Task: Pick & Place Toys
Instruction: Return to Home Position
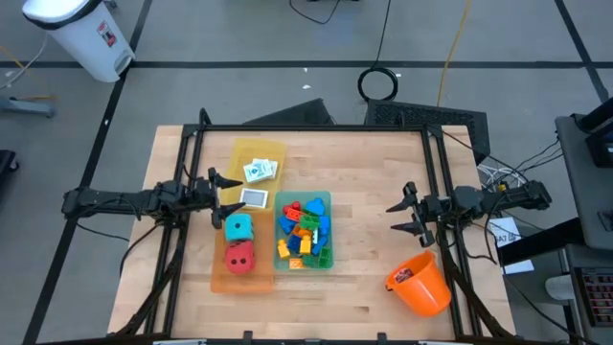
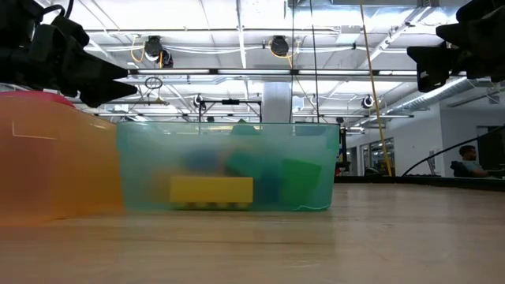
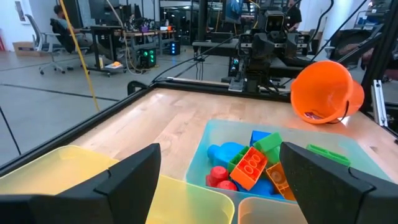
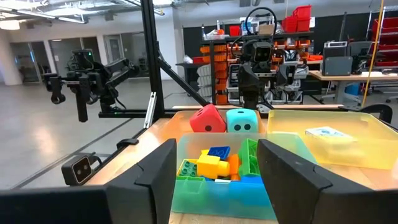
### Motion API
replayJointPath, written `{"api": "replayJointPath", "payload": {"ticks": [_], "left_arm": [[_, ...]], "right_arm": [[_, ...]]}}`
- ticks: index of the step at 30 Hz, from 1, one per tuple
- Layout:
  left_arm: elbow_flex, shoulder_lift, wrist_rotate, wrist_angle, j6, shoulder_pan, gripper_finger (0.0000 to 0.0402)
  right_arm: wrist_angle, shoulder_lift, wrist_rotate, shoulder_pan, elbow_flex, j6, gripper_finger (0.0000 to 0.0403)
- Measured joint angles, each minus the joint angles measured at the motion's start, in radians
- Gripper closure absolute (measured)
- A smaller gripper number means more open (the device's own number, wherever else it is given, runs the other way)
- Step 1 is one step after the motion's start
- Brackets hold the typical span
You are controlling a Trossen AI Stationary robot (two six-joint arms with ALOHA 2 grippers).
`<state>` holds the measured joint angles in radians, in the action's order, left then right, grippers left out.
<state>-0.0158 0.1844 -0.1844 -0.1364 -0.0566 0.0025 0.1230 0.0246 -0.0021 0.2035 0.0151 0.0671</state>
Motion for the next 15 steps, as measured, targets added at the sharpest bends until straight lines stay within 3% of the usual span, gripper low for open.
{"api": "replayJointPath", "payload": {"ticks": [15], "left_arm": [[0.000, 0.000, 0.000, 0.000, 0.000, 0.000, 0.0072]], "right_arm": [[0.000, 0.000, 0.000, 0.000, 0.000, 0.000, 0.0210]]}}
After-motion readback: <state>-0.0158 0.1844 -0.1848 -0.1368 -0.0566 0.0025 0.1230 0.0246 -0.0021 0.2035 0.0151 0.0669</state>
